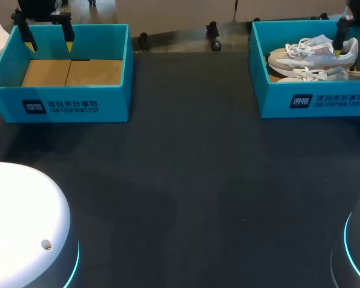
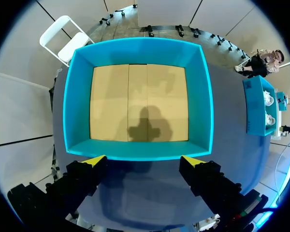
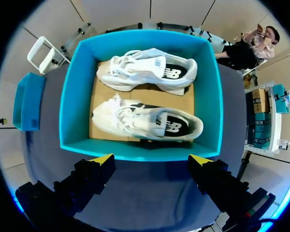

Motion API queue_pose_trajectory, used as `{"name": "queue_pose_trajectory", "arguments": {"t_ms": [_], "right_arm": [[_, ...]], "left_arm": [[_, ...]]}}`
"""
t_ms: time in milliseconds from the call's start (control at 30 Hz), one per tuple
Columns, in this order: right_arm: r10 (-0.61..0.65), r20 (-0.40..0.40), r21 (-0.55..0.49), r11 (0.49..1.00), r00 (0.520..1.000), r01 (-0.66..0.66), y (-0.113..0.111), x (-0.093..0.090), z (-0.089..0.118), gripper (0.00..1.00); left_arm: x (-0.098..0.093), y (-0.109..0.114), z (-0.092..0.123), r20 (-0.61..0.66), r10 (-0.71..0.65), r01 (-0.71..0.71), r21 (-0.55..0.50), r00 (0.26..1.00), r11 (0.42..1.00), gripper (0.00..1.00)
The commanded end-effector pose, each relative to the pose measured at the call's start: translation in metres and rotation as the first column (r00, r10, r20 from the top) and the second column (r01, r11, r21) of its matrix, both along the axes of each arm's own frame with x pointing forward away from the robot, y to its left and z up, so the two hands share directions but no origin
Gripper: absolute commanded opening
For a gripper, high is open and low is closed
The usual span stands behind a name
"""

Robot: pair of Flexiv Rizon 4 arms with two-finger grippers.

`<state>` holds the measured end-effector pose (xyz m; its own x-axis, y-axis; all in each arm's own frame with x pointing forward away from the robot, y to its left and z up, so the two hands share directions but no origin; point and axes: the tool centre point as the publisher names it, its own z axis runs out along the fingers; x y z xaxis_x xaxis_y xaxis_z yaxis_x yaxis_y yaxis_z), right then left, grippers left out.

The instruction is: Take the shoe out of the shoebox, open the shoe tongue, remove and reinsert the insole, then place the shoe into the shoebox

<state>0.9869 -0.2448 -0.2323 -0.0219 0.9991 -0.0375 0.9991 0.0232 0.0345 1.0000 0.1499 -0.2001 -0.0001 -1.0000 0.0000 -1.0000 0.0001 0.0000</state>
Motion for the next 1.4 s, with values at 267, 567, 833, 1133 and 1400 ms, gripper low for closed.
{"name": "queue_pose_trajectory", "arguments": {"t_ms": [267,567,833,1133,1400], "right_arm": [[0.03,-0.009,-0.048,0.998,0.999,-0.031,-0.029,0.006,-0.023,1.0],[0.044,-0.015,-0.088,0.995,0.999,-0.045,-0.048,0.012,-0.048,1.0],[0.052,-0.021,-0.098,0.994,0.998,-0.054,-0.064,0.017,-0.065,1.0],[0.045,-0.035,-0.089,0.995,0.998,-0.048,-0.072,0.023,-0.079,1.0],[0.038,-0.046,-0.072,0.997,0.998,-0.042,-0.076,0.025,-0.09,0.85]], "left_arm": [[0.0,0.0,0.0,0.0,0.0,0.0,0.0,1.0,1.0,1.0],[0.0,0.0,0.0,0.0,0.0,0.0,0.0,1.0,1.0,1.0],[0.0,0.0,0.0,0.0,0.0,0.0,0.0,1.0,1.0,1.0],[0.0,0.0,0.0,0.0,0.0,0.0,0.0,1.0,1.0,1.0],[0.0,0.0,0.0,0.0,0.0,0.0,0.0,1.0,1.0,1.0]]}}
